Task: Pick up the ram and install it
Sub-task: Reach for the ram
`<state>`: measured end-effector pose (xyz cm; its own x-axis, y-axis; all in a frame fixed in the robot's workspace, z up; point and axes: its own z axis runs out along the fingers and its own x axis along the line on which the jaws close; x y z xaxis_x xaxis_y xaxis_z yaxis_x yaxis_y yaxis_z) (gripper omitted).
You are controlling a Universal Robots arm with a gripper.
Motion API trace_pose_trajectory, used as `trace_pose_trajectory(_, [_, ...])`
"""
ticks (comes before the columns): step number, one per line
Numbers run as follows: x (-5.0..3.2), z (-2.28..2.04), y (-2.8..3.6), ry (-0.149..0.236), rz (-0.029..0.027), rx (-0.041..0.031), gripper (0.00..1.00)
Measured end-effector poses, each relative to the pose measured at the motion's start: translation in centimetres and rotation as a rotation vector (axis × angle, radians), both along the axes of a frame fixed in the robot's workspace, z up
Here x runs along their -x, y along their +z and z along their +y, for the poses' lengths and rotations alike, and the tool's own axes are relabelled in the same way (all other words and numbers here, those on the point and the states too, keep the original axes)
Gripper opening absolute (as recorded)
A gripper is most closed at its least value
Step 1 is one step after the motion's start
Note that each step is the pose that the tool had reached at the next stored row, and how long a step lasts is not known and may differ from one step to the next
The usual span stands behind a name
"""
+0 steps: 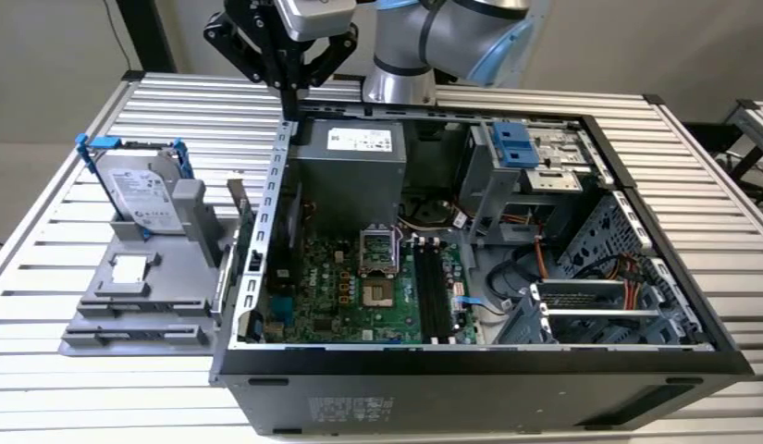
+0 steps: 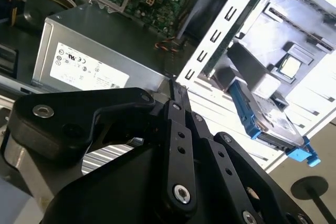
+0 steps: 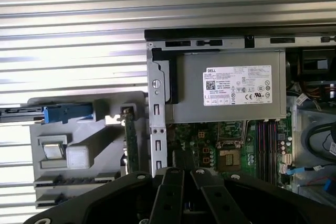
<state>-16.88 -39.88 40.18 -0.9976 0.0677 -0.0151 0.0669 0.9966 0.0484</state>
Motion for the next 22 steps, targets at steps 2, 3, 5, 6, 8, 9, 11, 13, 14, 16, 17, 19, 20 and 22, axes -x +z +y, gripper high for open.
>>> trace_pose_trajectory(2, [0.04,0.00,0.00,0.000,0.0004,0.0000,0.00])
trace_pose_trajectory(3, [0.07,0.00,0.00,0.000,0.0005,0.0000,0.00])
trace_pose_trajectory(5, [0.14,0.00,0.00,0.000,0.0007,0.0000,0.00])
trace_pose_trajectory(6, [0.18,0.00,0.00,0.000,0.0009,0.0000,0.00])
trace_pose_trajectory(8, [0.27,0.00,0.00,0.000,0.0012,0.0000,0.00])
trace_pose_trajectory(9, [0.32,0.00,0.00,0.000,0.0013,0.0000,0.00])
trace_pose_trajectory(11, [0.43,0.00,0.00,0.000,0.0016,0.0001,0.00])
trace_pose_trajectory(13, [0.79,0.00,0.00,0.000,0.0016,0.0000,0.00])
trace_pose_trajectory(14, [1.02,0.00,0.00,0.000,0.0015,0.0000,0.00])
trace_pose_trajectory(16, [1.53,0.00,0.00,0.000,0.0015,0.0000,0.00])
trace_pose_trajectory(17, [1.77,0.00,0.00,0.000,0.0015,0.0000,0.00])
trace_pose_trajectory(19, [2.18,0.00,0.00,0.000,0.0015,0.0000,0.00])
trace_pose_trajectory(20, [2.34,0.00,0.00,0.000,0.0014,-0.0001,0.00])
trace_pose_trajectory(22, [2.63,0.00,0.00,0.000,0.0015,0.0000,0.00])
